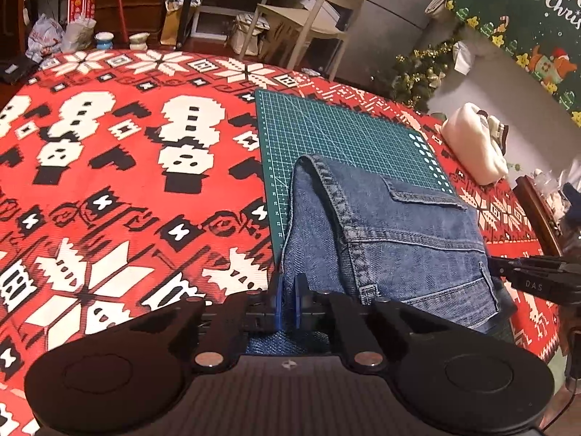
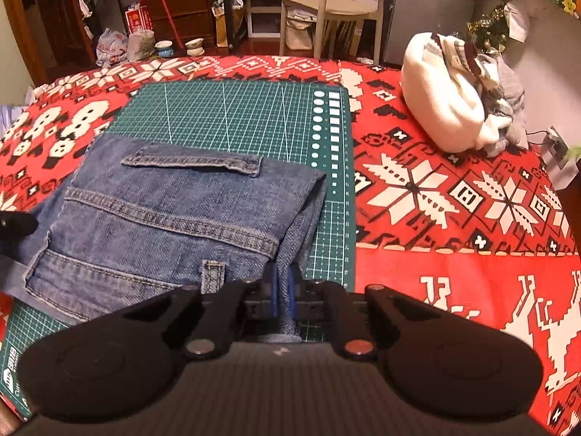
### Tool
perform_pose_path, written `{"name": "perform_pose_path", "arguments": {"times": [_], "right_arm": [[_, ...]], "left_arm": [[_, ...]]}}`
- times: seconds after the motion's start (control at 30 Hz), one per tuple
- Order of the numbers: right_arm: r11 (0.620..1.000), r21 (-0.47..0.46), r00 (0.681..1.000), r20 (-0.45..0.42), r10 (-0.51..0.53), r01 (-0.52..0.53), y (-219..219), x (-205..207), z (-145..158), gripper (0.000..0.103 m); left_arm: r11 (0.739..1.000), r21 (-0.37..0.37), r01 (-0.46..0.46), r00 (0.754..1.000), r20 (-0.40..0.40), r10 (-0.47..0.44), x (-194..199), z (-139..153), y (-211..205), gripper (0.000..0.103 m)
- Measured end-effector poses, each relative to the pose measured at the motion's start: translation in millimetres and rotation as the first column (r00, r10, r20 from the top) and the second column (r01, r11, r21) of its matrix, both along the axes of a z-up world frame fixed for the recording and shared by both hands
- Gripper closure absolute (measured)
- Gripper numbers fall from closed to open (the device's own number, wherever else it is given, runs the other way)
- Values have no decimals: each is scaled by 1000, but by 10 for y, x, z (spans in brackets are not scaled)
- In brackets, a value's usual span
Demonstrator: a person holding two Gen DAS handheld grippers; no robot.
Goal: Fold clothes
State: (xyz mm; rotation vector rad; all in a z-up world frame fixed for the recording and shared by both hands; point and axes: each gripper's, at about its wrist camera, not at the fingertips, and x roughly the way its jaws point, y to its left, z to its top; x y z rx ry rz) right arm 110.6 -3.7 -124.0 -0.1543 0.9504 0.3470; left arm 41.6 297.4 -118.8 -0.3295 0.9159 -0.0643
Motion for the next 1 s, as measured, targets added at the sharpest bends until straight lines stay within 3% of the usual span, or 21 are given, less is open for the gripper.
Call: {"name": "perform_pose_path", "arguments": {"times": [0.13,0.23,0.33,0.47,0.57,0.7,0.87,1.0], "right_arm": [[987,149,998,-26,-53,56,-159,68,162,100],[979,202,999,-30,-25,30,-107,163,292,101],[979,191,997,-14,69,-65,167,319,429,101],[964,161,978,24,209,-210,734,559,646,101],[935,140,945,57,322,-327,1292,765,822,101],[875,142,887,74,456,-462,2147,1028,942,101],[802,158,817,79,572,-576,3231,1299,974,101],[745,155,760,89,644,-649,3977,1434,941,101]], "left_arm": [[997,-54,-52,998,41,54,-109,127,63,97],[989,-83,-121,990,68,127,-222,255,176,97],[972,-114,-205,972,93,216,-352,372,315,98],[928,-140,-346,923,129,364,-579,507,536,98],[877,-142,-459,860,173,479,-778,630,688,98],[768,-195,-609,739,213,640,-992,748,872,98],[636,-240,-733,594,227,771,-1052,806,1125,98],[567,-233,-790,520,234,822,-988,763,1252,98]]}}
